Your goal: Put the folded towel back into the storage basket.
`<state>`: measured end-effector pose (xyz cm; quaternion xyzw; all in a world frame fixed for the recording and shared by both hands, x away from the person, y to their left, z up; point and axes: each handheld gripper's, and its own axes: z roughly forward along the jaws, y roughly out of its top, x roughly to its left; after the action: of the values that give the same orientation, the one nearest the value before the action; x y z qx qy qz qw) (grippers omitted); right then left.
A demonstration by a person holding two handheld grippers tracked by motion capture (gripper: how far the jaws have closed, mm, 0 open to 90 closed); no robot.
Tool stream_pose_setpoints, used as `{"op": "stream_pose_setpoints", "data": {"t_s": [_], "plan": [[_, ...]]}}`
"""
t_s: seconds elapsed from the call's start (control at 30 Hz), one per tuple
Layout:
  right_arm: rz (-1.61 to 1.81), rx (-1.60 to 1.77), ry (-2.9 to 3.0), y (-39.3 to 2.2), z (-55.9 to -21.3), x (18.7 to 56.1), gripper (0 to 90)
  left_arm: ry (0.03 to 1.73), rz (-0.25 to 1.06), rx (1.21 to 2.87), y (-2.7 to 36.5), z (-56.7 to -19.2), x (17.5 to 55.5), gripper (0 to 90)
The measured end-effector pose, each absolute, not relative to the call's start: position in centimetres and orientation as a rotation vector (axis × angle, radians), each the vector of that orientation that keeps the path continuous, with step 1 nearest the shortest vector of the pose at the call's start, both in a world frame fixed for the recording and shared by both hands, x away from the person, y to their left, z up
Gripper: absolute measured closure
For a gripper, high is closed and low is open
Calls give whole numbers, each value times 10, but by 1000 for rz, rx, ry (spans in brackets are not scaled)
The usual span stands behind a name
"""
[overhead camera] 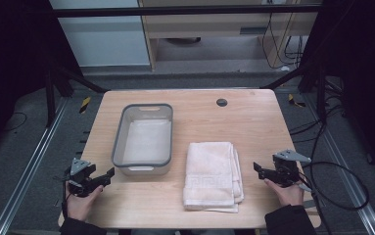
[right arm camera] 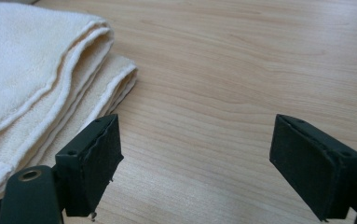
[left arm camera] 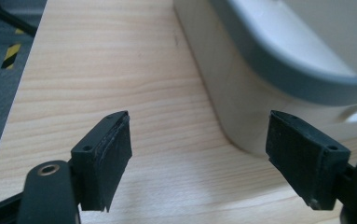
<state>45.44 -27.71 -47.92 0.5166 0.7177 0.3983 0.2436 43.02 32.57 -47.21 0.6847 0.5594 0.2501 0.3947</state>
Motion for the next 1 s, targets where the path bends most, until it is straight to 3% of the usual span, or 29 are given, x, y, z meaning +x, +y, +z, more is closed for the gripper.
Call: {"op": "stream_pose_setpoints", "data": {"t_s": [0.53, 1.0], "plan": [[1154, 1392, 1906, -275, -463, 448, 187, 1326, 583, 1687, 319, -453, 420, 249], [1216, 1388, 1884, -272, -452, 446, 191, 1266, 614, 1702, 307, -438, 419, 261]]}}
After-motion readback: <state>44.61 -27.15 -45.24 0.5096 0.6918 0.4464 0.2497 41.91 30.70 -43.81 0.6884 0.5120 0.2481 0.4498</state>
